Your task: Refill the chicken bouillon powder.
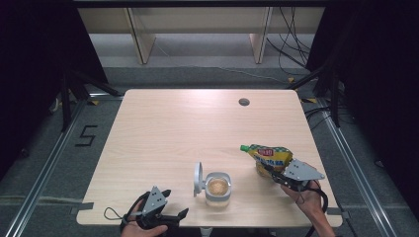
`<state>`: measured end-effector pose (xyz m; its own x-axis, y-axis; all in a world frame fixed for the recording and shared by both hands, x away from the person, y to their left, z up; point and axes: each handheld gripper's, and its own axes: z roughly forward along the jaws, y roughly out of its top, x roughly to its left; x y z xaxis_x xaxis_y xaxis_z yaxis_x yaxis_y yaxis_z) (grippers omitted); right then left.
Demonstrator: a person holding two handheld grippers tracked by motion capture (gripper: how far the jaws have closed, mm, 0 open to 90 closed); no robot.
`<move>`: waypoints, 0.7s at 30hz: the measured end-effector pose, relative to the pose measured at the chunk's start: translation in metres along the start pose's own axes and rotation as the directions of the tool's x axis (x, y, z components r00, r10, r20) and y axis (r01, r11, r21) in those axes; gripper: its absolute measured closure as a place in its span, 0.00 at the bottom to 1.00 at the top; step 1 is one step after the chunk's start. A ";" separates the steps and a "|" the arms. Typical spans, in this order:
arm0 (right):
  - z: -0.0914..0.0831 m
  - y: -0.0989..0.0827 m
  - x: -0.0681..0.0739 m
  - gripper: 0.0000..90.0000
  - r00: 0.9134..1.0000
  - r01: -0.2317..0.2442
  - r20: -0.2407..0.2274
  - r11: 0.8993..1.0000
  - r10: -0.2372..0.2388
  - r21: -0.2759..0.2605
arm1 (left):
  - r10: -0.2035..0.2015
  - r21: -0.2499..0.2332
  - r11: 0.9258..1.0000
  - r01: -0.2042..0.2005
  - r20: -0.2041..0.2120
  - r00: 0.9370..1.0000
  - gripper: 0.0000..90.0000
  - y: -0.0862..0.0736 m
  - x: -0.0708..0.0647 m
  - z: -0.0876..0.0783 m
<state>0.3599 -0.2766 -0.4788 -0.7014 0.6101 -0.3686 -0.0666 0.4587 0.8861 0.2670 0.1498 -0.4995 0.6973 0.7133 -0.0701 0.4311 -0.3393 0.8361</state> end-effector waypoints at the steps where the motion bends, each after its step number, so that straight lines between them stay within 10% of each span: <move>1: 0.003 0.000 0.000 0.72 1.000 -0.028 -0.003 1.000 0.028 -0.002 | 0.011 0.002 1.000 -0.011 -0.004 1.000 0.17 0.000 0.001 0.000; 21: 0.012 -0.011 -0.012 0.69 0.986 -0.165 0.031 0.985 0.164 0.043 | -0.010 -0.005 1.000 0.010 -0.003 1.000 0.17 -0.001 0.001 -0.001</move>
<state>0.3774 -0.2814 -0.4876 -0.6806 0.6967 -0.2265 0.0806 0.3786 0.9221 0.2665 0.1515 -0.4992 0.6912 0.7186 -0.0763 0.4349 -0.3293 0.8381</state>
